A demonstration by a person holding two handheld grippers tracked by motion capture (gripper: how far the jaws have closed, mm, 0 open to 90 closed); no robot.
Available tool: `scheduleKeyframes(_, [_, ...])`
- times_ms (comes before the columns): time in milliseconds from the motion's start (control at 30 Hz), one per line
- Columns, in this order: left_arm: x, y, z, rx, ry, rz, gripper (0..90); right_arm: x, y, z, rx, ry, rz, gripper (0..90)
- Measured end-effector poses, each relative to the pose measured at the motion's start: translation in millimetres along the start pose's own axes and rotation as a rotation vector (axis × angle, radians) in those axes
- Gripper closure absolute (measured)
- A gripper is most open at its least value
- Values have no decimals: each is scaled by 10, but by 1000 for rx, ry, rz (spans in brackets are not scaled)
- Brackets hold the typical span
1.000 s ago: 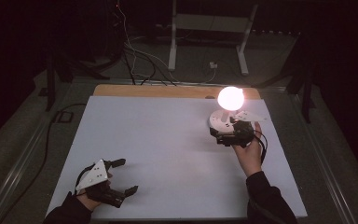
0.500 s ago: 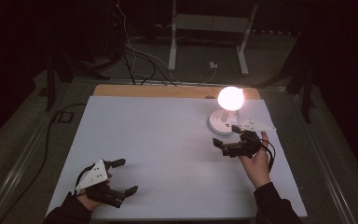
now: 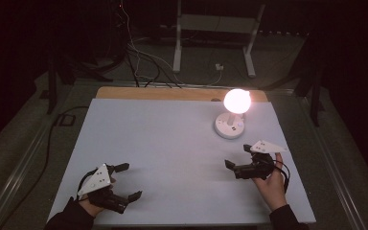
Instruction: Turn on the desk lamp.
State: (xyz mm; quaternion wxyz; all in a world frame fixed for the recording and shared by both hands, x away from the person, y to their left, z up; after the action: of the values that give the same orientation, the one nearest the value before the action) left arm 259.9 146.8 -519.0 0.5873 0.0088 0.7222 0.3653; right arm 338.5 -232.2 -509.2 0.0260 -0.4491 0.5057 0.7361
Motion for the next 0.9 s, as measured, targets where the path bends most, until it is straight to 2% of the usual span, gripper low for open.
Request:
scheduleKeyframes(300, [0,9,0,3,-1,-3,3,265,37,46,-4,4,21,0])
scheduleKeyframes(767, [2,6,-2,2,-2,1,3,660,95,51,43,41,83,0])
scheduleKeyframes(900, [0,8,0,3,1,-2,3,741,127,3,64,30,93,0])
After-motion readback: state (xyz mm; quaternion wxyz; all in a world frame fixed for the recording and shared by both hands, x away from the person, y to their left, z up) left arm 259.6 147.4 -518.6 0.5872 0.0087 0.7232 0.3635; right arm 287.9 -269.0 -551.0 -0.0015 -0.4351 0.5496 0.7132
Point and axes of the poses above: each handheld gripper's, and its own axes: y roughly backward along the jaws, x roughly out of its underside, z roughly to its left, the point moved 7 cm from there along -y, roughly forward along the jaws, and after that the axes turned 14 degrees about z, right-handed, at the moved point
